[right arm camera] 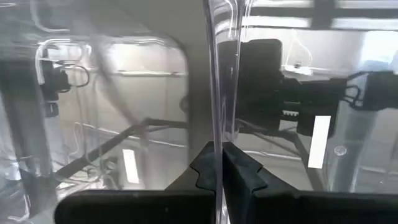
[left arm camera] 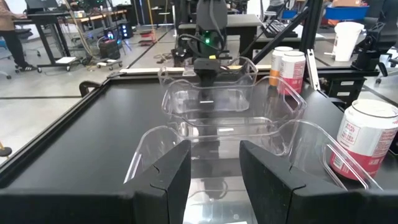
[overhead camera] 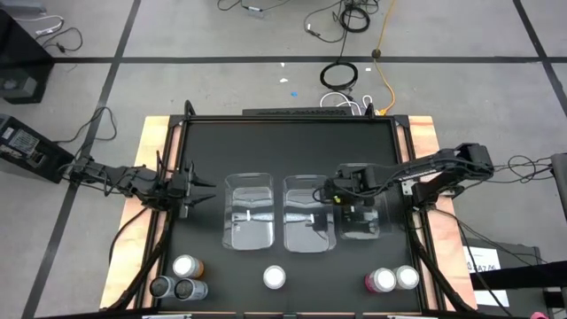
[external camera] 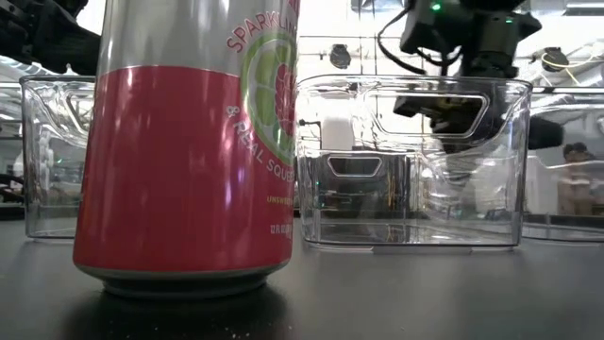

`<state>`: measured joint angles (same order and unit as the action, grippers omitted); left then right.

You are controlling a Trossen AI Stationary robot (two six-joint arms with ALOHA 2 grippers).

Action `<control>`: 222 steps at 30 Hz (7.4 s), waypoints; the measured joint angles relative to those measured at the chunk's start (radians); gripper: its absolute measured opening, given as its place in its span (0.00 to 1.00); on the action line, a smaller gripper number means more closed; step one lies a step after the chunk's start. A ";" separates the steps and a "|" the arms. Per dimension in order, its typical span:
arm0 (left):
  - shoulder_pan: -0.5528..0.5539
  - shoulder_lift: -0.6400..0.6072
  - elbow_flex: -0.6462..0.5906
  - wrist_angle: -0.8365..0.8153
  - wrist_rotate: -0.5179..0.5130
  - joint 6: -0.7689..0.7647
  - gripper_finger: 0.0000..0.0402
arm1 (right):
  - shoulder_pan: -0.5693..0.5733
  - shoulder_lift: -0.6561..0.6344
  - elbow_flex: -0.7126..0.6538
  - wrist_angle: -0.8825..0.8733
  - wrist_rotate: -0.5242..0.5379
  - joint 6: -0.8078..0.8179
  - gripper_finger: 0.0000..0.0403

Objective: Sort soda cans
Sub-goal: Move the right transparent bin to the center, then put the right orange soda can into the right transparent bin

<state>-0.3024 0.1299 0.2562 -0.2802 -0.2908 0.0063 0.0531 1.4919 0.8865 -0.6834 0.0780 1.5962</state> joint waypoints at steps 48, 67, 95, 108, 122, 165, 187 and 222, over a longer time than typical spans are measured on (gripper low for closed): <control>0.000 0.000 0.000 -0.077 0.079 -0.026 0.37 | 0.067 0.214 0.281 -0.124 0.073 0.123 0.03; 0.000 0.000 0.000 -0.081 0.079 -0.026 0.37 | 0.066 0.208 0.282 -0.098 0.051 0.086 0.15; 0.000 0.000 0.000 -0.072 0.079 -0.027 0.37 | 0.300 -0.328 0.283 -0.396 0.229 -0.142 0.15; 0.000 0.000 0.000 -0.068 0.079 -0.027 0.37 | 0.482 -0.375 0.283 -0.490 -0.028 -0.370 0.15; 0.000 0.000 0.000 -0.068 0.078 -0.028 0.37 | 0.486 -0.375 0.283 -0.678 -0.031 -0.408 0.21; 0.000 0.000 0.000 -0.069 0.078 -0.027 0.37 | 0.486 -0.375 0.283 -0.785 -0.026 -0.603 0.89; 0.000 0.000 0.000 -0.069 0.078 -0.028 0.37 | 0.486 -0.375 0.283 -0.682 -0.028 -0.500 0.89; 0.000 0.000 0.000 -0.075 0.078 -0.053 0.37 | 1.035 -0.145 0.480 -0.796 -0.119 -0.185 0.89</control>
<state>-0.3023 0.1297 0.2565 -0.3550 -0.2131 -0.0463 1.0877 1.3474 1.3663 -1.4792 -0.0414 1.4110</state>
